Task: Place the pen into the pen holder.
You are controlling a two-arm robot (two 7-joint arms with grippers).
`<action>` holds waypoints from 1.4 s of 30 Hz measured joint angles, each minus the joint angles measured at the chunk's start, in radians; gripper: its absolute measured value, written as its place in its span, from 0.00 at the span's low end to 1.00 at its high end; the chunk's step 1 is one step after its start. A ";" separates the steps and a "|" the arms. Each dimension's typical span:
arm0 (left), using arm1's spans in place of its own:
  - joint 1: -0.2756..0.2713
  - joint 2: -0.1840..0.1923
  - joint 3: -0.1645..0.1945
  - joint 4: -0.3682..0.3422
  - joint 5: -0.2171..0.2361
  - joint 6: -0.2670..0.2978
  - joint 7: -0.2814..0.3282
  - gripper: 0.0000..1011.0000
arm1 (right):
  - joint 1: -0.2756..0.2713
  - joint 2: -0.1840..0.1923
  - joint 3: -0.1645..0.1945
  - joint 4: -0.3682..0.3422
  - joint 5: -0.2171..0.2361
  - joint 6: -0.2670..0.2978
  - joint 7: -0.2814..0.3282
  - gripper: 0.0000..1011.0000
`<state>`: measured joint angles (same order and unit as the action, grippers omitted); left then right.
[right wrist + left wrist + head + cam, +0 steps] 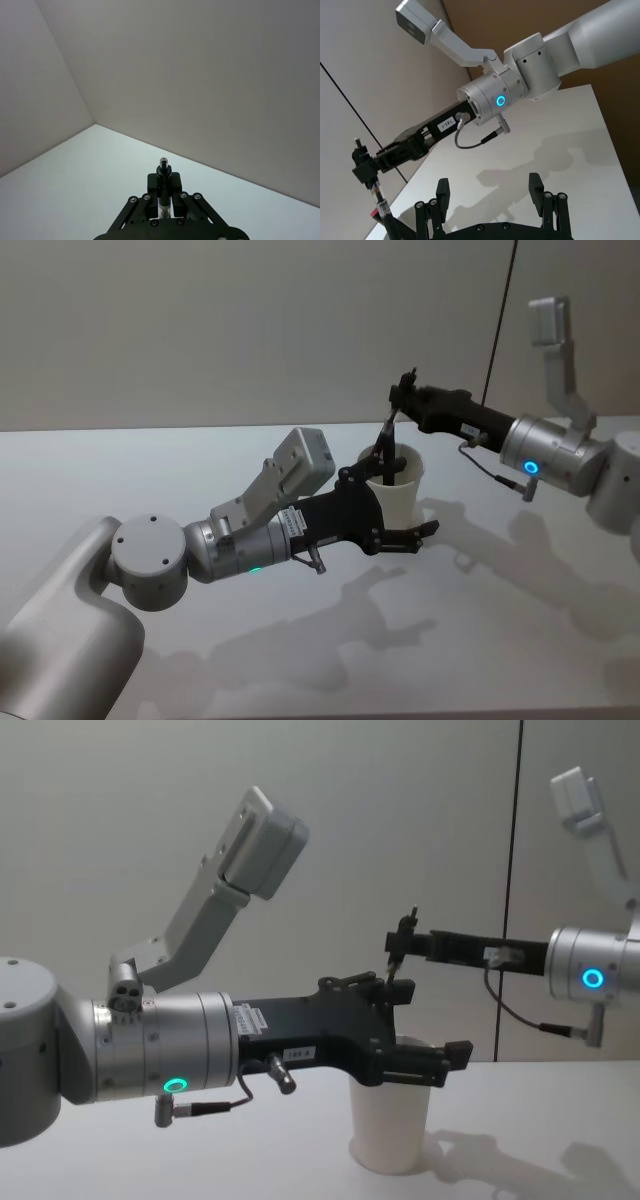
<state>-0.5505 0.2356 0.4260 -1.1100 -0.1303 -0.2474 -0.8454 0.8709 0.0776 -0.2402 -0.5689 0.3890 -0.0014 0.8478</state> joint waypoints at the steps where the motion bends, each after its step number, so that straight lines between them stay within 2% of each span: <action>1: 0.000 0.000 0.000 0.000 0.000 0.000 0.000 0.99 | 0.006 -0.003 -0.006 0.013 -0.006 -0.008 -0.001 0.15; 4: 0.000 0.000 0.000 0.000 0.000 0.000 0.000 0.99 | 0.013 -0.007 -0.017 0.032 -0.018 -0.026 -0.006 0.15; 9: 0.000 0.000 0.000 0.000 0.000 0.000 0.000 0.99 | 0.022 -0.013 -0.033 0.056 -0.033 -0.048 -0.016 0.26; 21: 0.000 0.000 0.000 0.000 0.000 0.000 0.000 0.99 | 0.025 -0.018 -0.052 0.074 -0.047 -0.075 -0.026 0.67; 22: 0.000 0.000 0.000 0.000 0.000 0.000 0.000 0.99 | 0.024 -0.018 -0.052 0.074 -0.047 -0.076 -0.026 0.67; 23: 0.000 0.000 0.000 0.000 0.000 0.000 0.000 0.99 | 0.024 -0.017 -0.053 0.074 -0.047 -0.077 -0.026 0.73; 32: 0.000 0.000 0.000 0.000 0.000 0.000 0.000 0.99 | 0.019 -0.016 -0.056 0.071 -0.048 -0.082 -0.026 0.97; 42: 0.000 0.000 0.000 0.000 0.000 0.000 0.000 0.99 | 0.017 -0.016 -0.058 0.069 -0.049 -0.084 -0.026 0.99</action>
<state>-0.5505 0.2356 0.4260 -1.1099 -0.1303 -0.2473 -0.8454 0.8882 0.0619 -0.2978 -0.5001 0.3400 -0.0857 0.8216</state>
